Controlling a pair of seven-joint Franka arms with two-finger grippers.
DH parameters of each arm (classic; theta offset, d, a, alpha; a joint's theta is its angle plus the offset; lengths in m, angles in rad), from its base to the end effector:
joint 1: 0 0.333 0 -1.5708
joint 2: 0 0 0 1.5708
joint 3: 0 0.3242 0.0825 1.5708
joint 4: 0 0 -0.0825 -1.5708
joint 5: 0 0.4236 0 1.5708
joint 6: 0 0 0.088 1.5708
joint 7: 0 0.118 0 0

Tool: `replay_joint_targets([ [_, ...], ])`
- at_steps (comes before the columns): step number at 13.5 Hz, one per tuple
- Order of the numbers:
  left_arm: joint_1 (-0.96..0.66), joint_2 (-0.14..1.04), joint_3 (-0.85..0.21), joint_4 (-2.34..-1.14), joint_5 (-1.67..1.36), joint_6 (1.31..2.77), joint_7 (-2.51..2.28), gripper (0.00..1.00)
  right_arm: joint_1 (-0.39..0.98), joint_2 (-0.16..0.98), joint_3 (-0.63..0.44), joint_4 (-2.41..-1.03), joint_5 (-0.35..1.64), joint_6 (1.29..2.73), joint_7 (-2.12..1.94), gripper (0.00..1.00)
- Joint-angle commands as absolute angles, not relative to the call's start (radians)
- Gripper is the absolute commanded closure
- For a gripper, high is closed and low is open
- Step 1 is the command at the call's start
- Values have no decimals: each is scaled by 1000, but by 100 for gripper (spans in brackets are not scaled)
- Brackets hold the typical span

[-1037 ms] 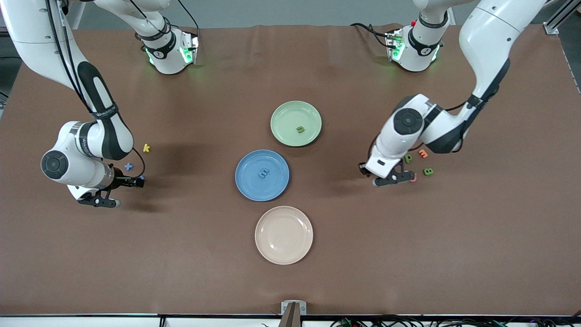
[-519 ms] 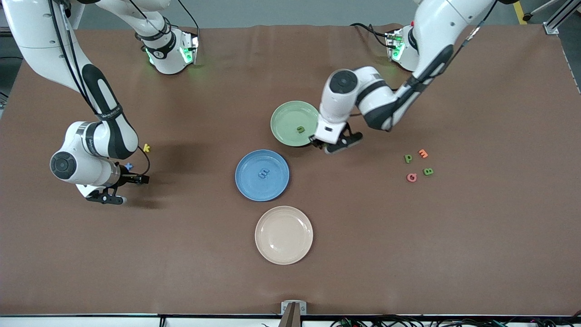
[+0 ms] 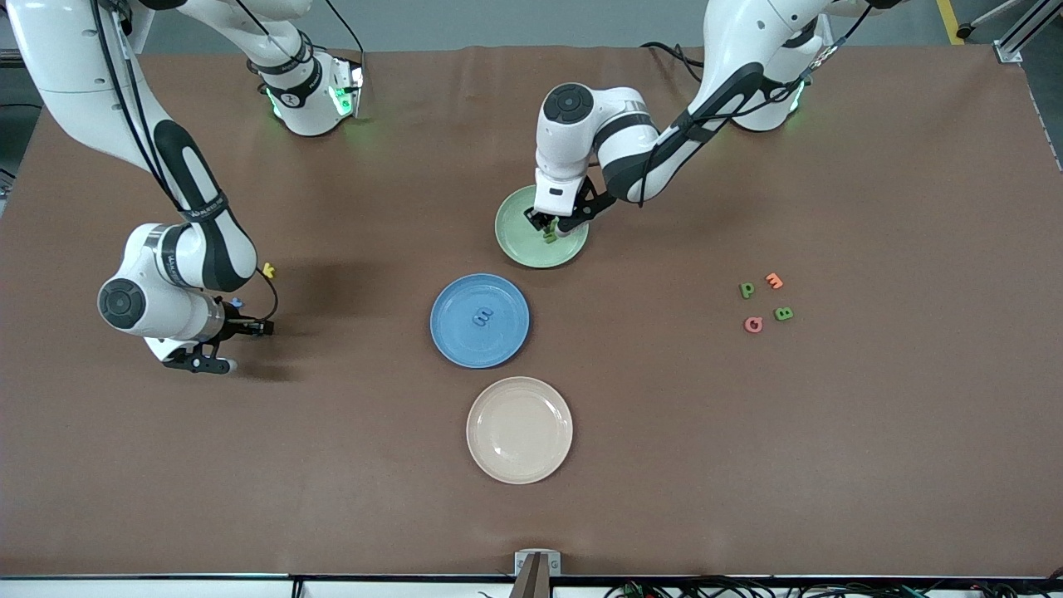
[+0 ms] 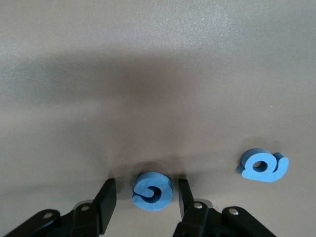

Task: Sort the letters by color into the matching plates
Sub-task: 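Place the green Z on the green plate while the right gripper grasps a blue letter, then place the blue letter on the blue plate while the left gripper returns to the letters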

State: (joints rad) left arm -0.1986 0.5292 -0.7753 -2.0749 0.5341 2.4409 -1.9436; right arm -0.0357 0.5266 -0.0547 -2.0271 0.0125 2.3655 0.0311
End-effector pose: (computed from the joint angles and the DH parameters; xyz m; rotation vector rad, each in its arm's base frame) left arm 0.3481 -0.5082 0.2071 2.9406 0.9630 -0.0166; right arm 0.5998 -0.0552 0.1332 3.1070 -0.1967 -0.2933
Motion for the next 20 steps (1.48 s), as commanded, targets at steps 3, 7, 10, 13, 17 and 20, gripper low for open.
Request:
replay_joint_targets([
  [3, -129, 502, -765, -1988, 540, 2248, -1901, 0, -54, 529, -41, -2029, 26, 2376, -2, 65],
  [7, 85, 471, -767, -1965, 548, 2164, -1672, 1, -54, 529, -41, -2028, 28, 2376, -3, 80],
  [10, 263, 462, -772, -1974, 592, 2166, -1492, 10, -51, 526, -40, -2026, 28, 2365, -2, 80],
  [13, 404, 462, -773, -1976, 597, 2169, -1260, 16, -38, 493, -37, -2016, 28, 2309, 3, 80],
  [17, 546, 459, -775, -1993, 595, 2171, -938, 24, 37, 434, -37, -2002, 28, 2226, 64, 80],
  [20, 639, 472, -781, -1997, 595, 2177, -689, 29, 113, 430, -35, -1959, 41, 2148, 165, 80],
])
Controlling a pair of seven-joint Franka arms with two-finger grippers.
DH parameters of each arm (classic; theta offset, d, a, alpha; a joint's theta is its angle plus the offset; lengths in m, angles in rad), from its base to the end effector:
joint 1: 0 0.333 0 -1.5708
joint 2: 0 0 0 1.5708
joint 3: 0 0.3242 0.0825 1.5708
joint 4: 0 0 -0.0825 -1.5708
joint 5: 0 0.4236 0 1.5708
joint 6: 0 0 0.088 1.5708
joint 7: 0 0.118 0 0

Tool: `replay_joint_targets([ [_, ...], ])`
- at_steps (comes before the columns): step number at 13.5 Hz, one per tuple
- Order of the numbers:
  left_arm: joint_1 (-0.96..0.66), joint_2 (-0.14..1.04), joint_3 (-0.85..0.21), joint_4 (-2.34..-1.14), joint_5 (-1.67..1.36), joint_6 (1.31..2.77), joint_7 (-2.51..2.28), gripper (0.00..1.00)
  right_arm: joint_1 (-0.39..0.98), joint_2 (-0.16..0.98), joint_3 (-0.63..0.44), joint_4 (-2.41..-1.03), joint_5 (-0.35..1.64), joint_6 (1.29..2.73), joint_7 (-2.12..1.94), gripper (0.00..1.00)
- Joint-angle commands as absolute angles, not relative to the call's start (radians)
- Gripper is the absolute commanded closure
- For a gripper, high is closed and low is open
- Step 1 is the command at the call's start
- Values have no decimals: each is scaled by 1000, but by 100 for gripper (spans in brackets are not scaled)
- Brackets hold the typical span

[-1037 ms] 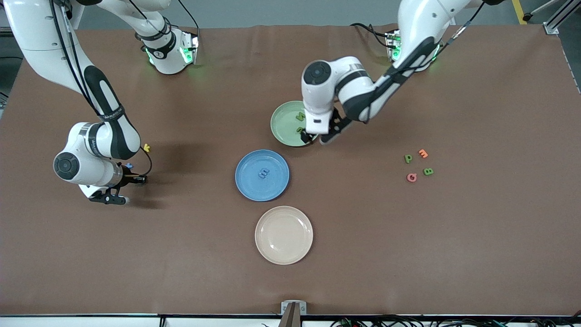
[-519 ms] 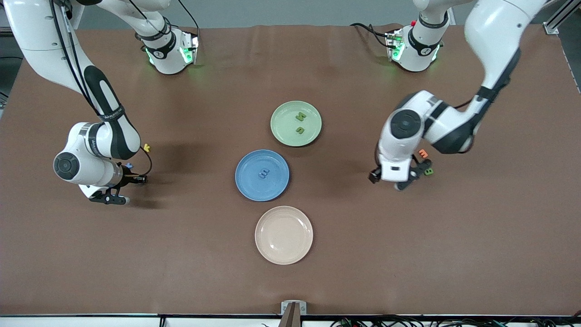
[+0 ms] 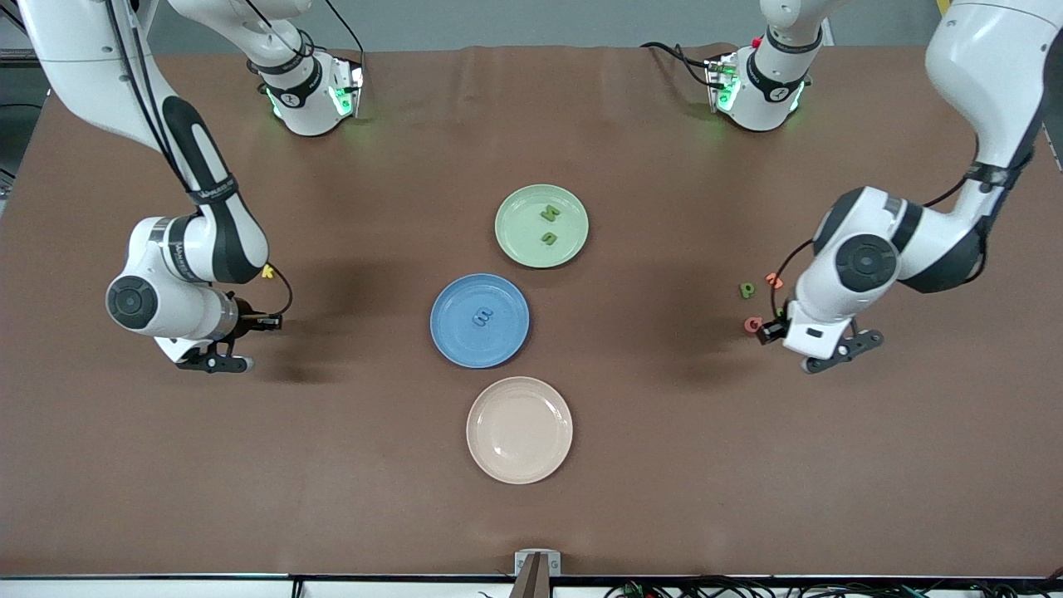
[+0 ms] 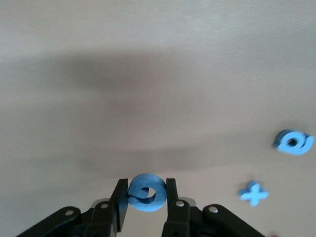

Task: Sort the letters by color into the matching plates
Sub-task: 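Place the blue letter on the blue plate while the left gripper returns to the letters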

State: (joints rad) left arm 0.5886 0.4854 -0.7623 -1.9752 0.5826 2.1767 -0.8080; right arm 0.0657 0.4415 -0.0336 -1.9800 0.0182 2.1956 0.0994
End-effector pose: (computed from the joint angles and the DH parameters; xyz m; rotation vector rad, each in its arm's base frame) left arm 0.6231 -0.0741 0.2424 -2.9511 -0.4560 0.0426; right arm 0.6135 0.0205 0.1923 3.1035 -0.1211 -0.3509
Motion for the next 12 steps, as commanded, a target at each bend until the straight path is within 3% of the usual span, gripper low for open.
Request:
replay_joint_targets([
  [1, 659, 488, -781, -1999, 594, 2177, -636, 31, 145, 428, -37, -1948, 64, 2140, 196, 80],
  [5, 710, 520, -779, -2074, 592, 2296, -551, 38, 277, 437, -37, -1901, 107, 2141, 374, 80],
  [12, 759, 522, -776, -2173, 594, 2417, -551, 38, 549, 529, -38, -1744, 258, 2155, 762, 80],
])
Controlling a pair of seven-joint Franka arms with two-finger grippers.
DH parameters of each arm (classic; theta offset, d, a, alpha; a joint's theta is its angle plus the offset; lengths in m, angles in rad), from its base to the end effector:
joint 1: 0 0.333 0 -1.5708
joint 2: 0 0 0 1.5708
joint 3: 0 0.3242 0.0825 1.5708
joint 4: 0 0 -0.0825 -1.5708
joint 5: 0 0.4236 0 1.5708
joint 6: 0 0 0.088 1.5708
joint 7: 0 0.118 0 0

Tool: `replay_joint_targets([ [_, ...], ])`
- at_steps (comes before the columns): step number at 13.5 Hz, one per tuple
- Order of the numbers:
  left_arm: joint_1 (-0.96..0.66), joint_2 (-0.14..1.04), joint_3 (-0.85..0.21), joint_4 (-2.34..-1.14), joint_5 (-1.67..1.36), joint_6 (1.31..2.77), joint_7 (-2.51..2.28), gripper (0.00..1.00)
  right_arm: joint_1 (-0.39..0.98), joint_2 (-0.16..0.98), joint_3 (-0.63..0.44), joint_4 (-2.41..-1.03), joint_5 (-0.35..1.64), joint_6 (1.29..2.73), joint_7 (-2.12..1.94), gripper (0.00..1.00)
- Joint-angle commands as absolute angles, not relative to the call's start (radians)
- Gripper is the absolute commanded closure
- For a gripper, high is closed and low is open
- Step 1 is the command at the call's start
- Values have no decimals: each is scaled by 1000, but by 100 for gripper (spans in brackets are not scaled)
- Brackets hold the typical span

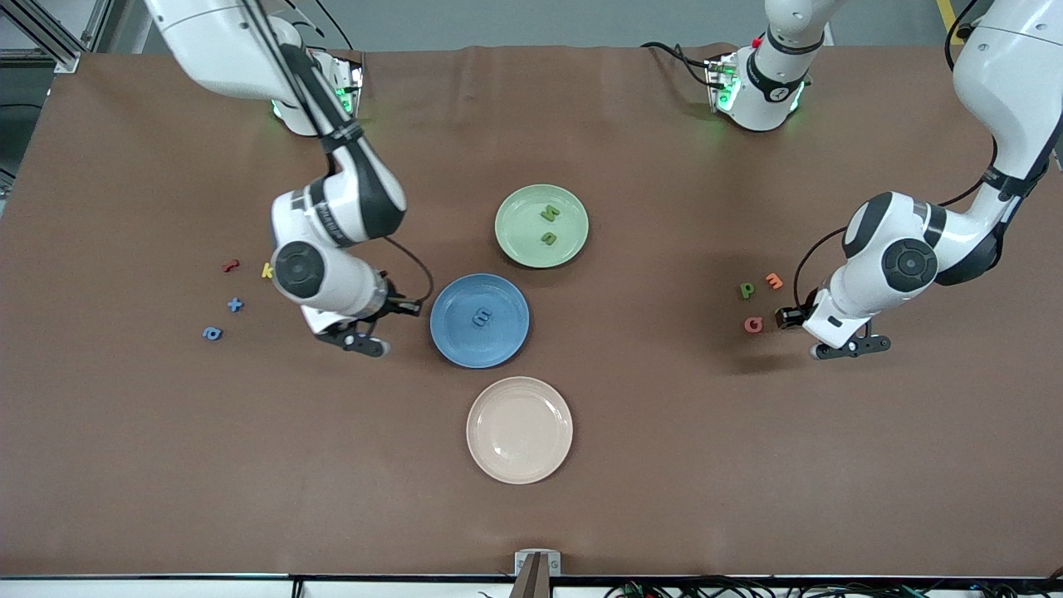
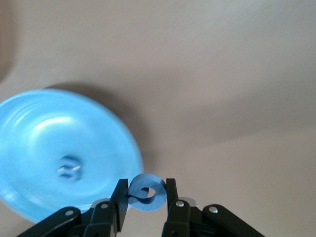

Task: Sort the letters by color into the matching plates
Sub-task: 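Place the blue letter on the blue plate while the left gripper returns to the letters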

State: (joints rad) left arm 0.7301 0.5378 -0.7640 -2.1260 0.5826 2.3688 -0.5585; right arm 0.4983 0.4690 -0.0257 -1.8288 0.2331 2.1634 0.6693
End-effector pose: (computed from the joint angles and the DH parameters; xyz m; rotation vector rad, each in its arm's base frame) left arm 0.5857 -0.0239 0.1758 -3.0985 -0.2045 0.1055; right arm 0.5855 0.3128 0.2372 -3.0088 0.5137 0.3141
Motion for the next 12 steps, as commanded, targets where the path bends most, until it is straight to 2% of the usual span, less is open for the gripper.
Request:
replay_joint_targets([
  [1, 759, 522, -776, -2180, 594, 2422, -560, 38, 572, 555, -38, -1714, 258, 2155, 805, 80],
  [4, 758, 525, -776, -2187, 594, 2425, -594, 39, 617, 629, -40, -1643, 255, 2170, 870, 80],
  [7, 758, 528, -775, -2186, 594, 2425, -597, 39, 618, 661, -40, -1644, 256, 2236, 870, 80],
  [12, 750, 551, -773, -2184, 595, 2445, -620, 40, 601, 666, -41, -1675, 245, 2233, 858, 80],
])
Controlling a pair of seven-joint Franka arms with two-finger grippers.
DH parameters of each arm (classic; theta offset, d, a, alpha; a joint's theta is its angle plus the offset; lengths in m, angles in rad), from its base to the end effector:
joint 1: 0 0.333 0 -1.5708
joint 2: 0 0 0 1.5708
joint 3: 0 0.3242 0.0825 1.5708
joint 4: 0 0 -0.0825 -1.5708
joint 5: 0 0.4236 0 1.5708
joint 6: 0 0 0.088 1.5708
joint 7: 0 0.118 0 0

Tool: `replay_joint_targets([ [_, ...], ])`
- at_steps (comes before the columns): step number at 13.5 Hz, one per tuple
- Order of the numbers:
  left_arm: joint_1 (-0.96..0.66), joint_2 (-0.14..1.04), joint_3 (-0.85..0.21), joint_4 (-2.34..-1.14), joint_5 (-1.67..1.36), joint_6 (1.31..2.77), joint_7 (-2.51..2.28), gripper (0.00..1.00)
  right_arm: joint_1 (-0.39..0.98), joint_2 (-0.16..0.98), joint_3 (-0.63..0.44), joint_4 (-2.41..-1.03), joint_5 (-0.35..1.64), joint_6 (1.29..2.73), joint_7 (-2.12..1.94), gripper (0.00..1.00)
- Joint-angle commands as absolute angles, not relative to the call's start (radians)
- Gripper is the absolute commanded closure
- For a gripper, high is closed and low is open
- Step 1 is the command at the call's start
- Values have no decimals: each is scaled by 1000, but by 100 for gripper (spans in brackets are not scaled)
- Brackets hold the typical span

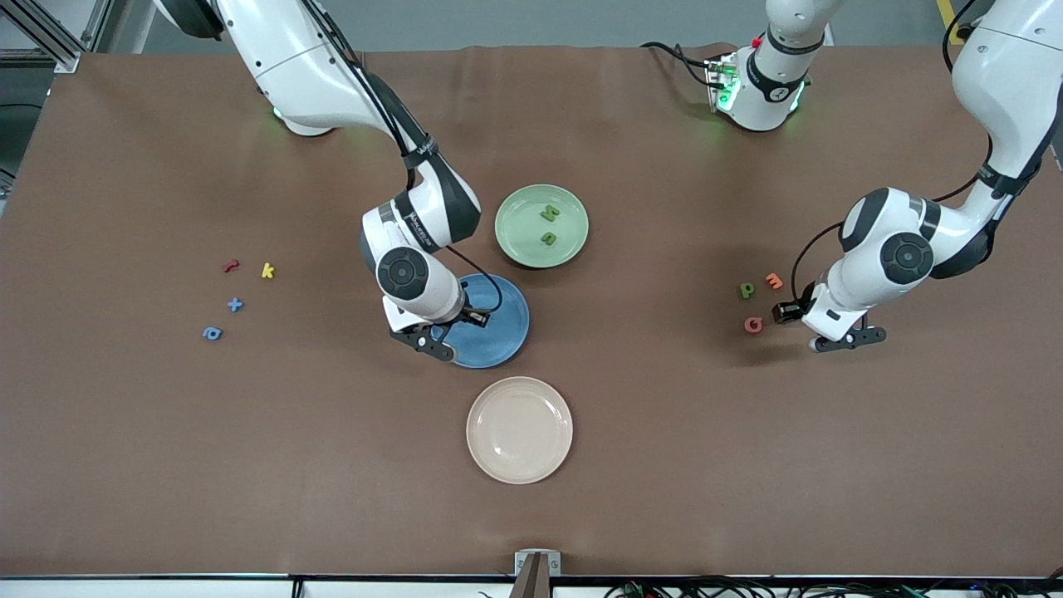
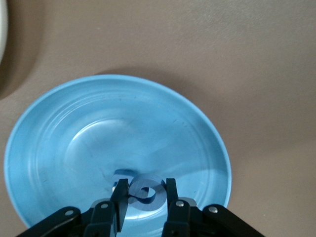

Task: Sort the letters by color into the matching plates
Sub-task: 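Place the blue letter on the blue plate while the left gripper returns to the letters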

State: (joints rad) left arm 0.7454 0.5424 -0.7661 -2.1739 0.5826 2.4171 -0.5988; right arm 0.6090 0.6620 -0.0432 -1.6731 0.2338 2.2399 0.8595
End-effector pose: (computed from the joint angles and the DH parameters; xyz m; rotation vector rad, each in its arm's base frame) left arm 0.5704 -0.0265 0.1615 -3.1181 -0.2629 0.1140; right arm 0.5886 0.3870 0.1795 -3.0043 0.6715 0.2591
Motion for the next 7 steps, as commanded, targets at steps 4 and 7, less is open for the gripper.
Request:
replay_joint_targets([
  [4, 749, 560, -772, -2184, 598, 2445, -620, 41, 606, 666, -43, -1693, 244, 2233, 857, 77],
  [7, 749, 571, -769, -2186, 606, 2445, -620, 43, 606, 664, -41, -1692, 245, 2226, 864, 39],
])
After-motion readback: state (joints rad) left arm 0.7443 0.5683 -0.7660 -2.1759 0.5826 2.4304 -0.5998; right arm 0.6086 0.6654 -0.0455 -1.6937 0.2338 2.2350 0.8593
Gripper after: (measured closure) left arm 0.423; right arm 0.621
